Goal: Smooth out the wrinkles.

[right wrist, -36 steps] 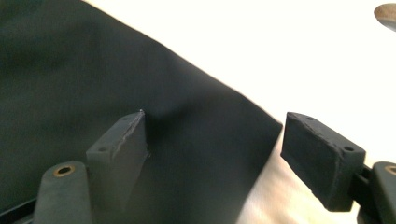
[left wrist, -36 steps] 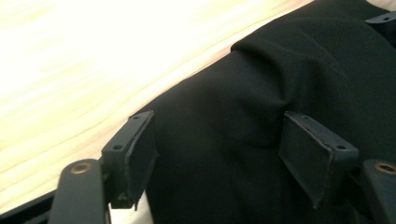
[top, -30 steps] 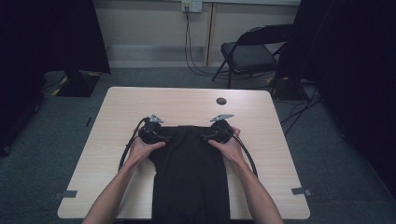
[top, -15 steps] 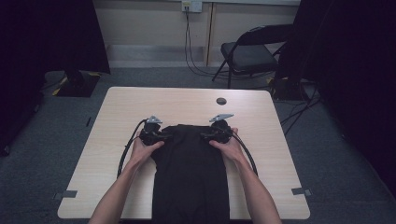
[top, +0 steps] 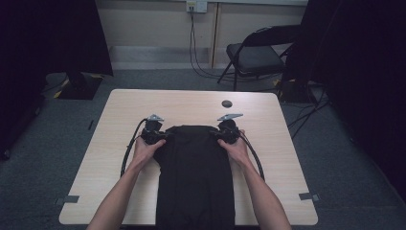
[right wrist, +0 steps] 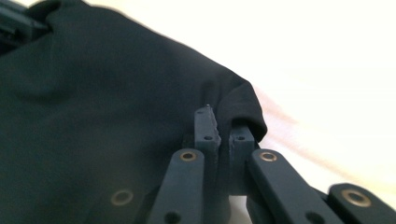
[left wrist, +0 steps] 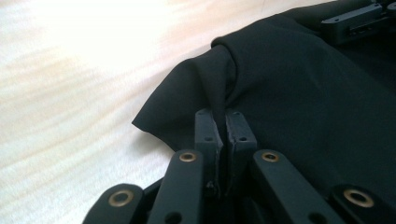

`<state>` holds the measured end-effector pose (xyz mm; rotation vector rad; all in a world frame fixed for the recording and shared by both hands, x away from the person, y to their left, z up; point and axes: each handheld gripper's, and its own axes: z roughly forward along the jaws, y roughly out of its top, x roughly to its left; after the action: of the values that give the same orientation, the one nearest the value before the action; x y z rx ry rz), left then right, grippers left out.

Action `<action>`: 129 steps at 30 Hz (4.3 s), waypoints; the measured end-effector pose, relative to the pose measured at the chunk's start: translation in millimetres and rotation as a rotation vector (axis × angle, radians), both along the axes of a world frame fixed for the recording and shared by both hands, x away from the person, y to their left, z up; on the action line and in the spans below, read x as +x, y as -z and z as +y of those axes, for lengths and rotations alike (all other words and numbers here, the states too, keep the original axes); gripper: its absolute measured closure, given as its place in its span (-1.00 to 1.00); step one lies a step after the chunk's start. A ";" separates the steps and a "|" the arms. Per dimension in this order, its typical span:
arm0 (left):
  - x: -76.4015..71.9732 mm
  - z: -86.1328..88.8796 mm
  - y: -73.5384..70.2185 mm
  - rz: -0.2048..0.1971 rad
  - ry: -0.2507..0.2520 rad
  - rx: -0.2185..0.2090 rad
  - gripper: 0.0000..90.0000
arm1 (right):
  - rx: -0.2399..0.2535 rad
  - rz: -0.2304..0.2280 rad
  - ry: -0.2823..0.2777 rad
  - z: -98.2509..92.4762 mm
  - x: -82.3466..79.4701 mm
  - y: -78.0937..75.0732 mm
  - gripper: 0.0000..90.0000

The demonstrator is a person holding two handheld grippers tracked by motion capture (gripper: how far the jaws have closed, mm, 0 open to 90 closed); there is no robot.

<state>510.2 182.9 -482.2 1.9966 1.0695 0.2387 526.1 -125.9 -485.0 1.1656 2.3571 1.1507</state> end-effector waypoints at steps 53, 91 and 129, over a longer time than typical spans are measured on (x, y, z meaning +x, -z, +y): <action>17.1 -11.0 -126.1 -0.322 -0.052 -0.061 0.91 | 0.216 -0.261 0.119 -22.5 27.0 -128.4 0.94; -127.1 2.3 -85.7 -0.331 0.171 -0.079 0.89 | 0.275 -0.211 -0.116 -52.6 -121.0 -87.0 0.94; -187.8 -22.5 -29.0 -0.037 0.385 0.116 0.54 | 0.222 -0.214 -0.170 -42.1 -192.2 -84.8 0.22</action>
<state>322.4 160.4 -453.2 2.2460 0.6420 0.1333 333.9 -168.0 -400.2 0.8658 2.2429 1.5445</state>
